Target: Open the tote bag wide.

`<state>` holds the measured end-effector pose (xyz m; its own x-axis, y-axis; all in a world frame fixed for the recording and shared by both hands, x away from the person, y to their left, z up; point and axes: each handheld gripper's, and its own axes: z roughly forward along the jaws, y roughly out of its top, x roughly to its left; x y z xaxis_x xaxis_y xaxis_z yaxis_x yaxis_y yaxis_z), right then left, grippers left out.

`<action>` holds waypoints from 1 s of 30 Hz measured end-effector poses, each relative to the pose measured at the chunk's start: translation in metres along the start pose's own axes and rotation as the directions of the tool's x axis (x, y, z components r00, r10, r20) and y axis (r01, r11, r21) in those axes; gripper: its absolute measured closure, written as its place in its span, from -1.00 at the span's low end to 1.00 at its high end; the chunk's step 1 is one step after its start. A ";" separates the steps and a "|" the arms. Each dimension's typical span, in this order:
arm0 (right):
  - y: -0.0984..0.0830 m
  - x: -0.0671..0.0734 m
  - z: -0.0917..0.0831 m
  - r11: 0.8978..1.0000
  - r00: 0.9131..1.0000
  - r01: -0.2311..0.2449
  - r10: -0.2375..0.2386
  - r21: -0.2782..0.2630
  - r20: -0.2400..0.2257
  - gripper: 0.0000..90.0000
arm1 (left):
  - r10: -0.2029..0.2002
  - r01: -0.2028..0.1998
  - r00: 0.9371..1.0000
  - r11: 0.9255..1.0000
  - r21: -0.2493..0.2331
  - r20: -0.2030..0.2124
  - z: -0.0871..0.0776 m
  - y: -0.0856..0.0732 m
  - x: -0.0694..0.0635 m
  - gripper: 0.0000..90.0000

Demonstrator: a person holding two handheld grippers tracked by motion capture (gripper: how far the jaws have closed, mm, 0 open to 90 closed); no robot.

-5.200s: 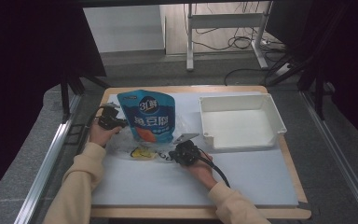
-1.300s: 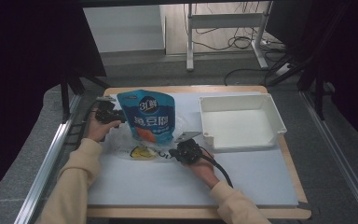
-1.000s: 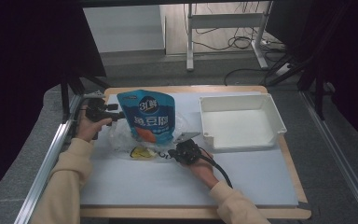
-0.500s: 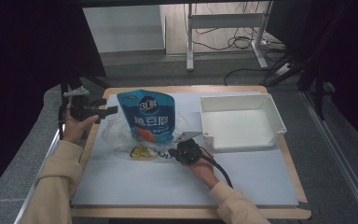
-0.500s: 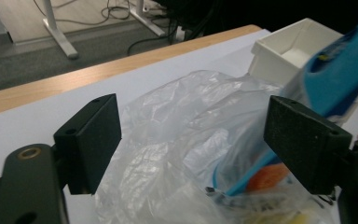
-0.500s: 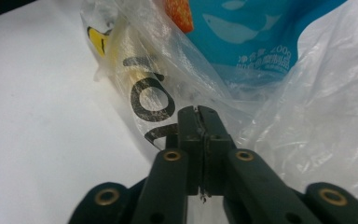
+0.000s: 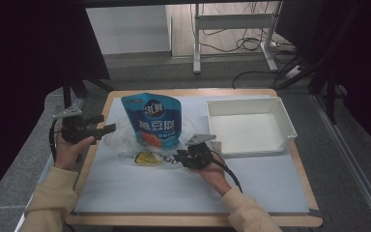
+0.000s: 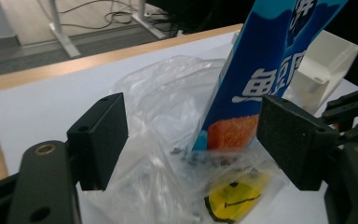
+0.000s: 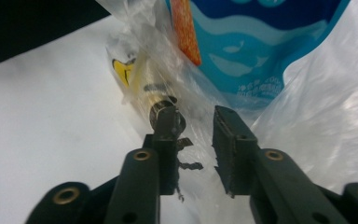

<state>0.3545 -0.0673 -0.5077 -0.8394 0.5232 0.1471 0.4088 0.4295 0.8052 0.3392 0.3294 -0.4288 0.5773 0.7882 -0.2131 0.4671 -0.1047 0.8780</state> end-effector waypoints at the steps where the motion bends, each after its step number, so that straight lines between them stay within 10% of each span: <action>1: 0.000 0.000 -0.002 1.000 1.000 0.001 -0.001 -0.006 -0.001 0.51 | -0.003 0.003 1.000 1.000 -0.008 -0.006 -0.003 -0.003 -0.002 -0.41; 14: 0.007 -0.002 -0.022 0.997 1.000 -0.004 0.002 -0.074 -0.017 0.20 | 0.018 -0.019 0.999 1.000 -0.016 -0.036 -0.037 -0.035 -0.040 -0.14; 30: 0.011 -0.008 -0.057 0.991 1.000 0.001 -0.003 -0.130 -0.016 -0.05 | 0.018 -0.016 0.998 0.999 0.032 -0.064 -0.031 -0.079 -0.059 -0.23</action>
<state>0.3452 -0.1087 -0.4668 -0.8462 0.5100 0.1542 0.3581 0.3301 0.8734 0.2476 0.3105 -0.4717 0.5417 0.8232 -0.1698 0.4794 -0.1366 0.8669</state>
